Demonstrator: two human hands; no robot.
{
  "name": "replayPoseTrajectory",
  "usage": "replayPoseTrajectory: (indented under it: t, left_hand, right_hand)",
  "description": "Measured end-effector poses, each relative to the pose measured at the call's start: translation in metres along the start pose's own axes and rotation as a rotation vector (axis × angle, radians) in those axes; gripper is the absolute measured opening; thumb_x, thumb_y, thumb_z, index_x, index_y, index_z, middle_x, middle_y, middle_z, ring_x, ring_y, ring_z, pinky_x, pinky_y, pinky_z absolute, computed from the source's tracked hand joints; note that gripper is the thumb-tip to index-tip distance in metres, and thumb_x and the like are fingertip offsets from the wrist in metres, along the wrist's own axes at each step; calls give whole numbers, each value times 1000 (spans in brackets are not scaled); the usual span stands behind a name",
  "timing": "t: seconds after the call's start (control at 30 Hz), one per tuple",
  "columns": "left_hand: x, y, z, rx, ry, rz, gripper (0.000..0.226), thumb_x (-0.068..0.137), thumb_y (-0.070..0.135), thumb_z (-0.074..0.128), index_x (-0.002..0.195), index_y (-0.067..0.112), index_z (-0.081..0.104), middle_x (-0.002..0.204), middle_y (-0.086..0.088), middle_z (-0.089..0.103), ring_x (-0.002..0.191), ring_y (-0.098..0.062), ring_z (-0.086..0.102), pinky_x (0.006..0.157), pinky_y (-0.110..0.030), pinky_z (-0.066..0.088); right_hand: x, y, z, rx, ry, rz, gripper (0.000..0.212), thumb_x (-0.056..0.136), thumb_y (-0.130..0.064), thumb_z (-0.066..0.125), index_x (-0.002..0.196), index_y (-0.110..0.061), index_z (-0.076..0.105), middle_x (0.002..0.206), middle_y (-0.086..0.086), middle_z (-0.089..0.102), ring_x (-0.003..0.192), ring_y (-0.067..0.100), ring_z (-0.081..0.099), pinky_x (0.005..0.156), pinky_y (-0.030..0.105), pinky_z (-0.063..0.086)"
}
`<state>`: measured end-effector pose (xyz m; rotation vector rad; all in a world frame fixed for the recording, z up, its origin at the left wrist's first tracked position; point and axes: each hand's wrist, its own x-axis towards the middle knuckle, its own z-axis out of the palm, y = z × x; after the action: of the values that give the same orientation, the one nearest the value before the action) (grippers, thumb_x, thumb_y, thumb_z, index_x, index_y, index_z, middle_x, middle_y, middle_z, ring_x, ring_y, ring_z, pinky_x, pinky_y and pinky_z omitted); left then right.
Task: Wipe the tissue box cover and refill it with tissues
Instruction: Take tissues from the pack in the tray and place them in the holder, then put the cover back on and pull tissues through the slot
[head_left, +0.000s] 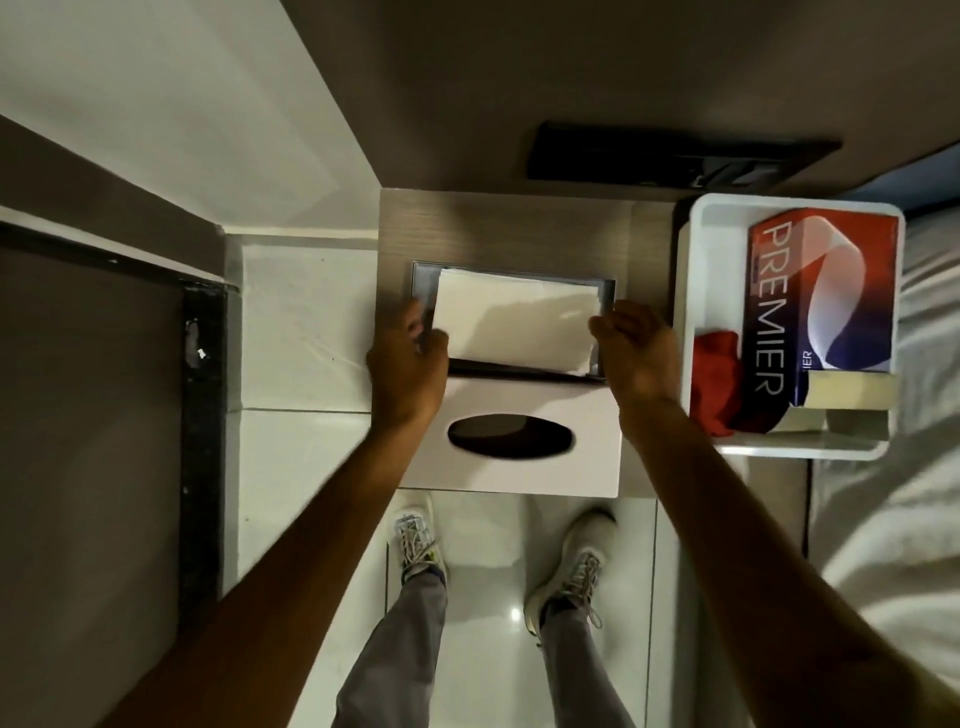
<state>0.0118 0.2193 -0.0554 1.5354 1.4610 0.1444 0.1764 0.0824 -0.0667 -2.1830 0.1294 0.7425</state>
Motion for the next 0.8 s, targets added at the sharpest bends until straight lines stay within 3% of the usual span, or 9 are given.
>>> replayPoseTrajectory:
  t: [0.07, 0.13, 0.23, 0.3, 0.4, 0.5, 0.6, 0.7, 0.8]
  left_hand:
    - [-20, -11, -11, 48, 91, 82, 39, 98, 12, 61, 137, 15, 61, 133, -9, 65, 116, -13, 61, 93, -16, 45]
    - [-40, -28, -21, 138, 114, 85, 41, 97, 16, 63, 138, 14, 58, 132, -11, 61, 120, -18, 59, 95, -19, 45]
    - [-64, -49, -23, 184, -41, -74, 56, 91, 30, 72, 141, 14, 52, 133, -11, 57, 127, -28, 55, 101, -34, 48]
    - [-76, -54, -17, 151, -112, -123, 71, 87, 33, 77, 147, 16, 44, 137, -11, 56, 129, -27, 55, 105, -36, 48]
    - [-83, -53, -6, 138, -69, -125, 84, 85, 26, 81, 154, 13, 33, 142, -13, 54, 133, -29, 53, 104, -30, 43]
    - [-86, -47, -4, 201, -30, -117, 90, 86, 31, 80, 155, 8, 28, 150, -18, 49, 138, -37, 49, 115, -44, 45]
    - [-85, -31, -11, 238, 15, -50, 88, 85, 42, 78, 153, 13, 29, 149, -13, 50, 135, -39, 47, 111, -58, 45]
    - [-67, -5, -17, 248, 78, 43, 82, 87, 45, 75, 150, 14, 31, 144, -15, 51, 132, -39, 49, 109, -54, 47]
    - [-34, 21, -15, 190, 62, 96, 79, 89, 35, 76, 148, 11, 32, 143, -17, 49, 129, -35, 54, 105, -41, 51]
  right_hand:
    - [-18, 6, -18, -83, 37, -102, 30, 91, -21, 73, 120, -17, 69, 108, -2, 76, 89, 1, 69, 71, -2, 48]
    - [-40, 23, -35, -183, 48, -151, 33, 93, -27, 72, 124, -18, 65, 114, -1, 73, 97, 7, 68, 71, -3, 47]
    - [-71, 56, -49, -257, -5, -44, 54, 86, -50, 73, 129, -23, 57, 119, -5, 62, 106, 16, 63, 77, 21, 55]
    - [-86, 71, -43, -316, -111, 72, 74, 75, -64, 74, 132, -21, 55, 120, -2, 57, 107, 18, 59, 76, 24, 52]
    - [-100, 83, -24, -355, -131, 95, 85, 75, -52, 83, 141, -11, 48, 139, 12, 52, 124, 31, 55, 103, 45, 52]
    - [-108, 78, -15, -298, -56, 130, 85, 80, -48, 81, 145, -10, 42, 142, 15, 53, 130, 37, 53, 109, 53, 47]
    - [-106, 60, -20, -261, 12, 28, 77, 85, -57, 70, 141, -13, 42, 137, 12, 55, 123, 29, 55, 102, 47, 52]
    - [-89, 32, -19, -266, 23, -69, 74, 88, -64, 64, 139, -15, 42, 135, 9, 53, 109, 13, 46, 88, 30, 44]
    - [-65, 9, -7, -269, 83, -103, 74, 90, -61, 64, 140, -11, 41, 136, 13, 52, 115, 24, 52, 89, 30, 40]
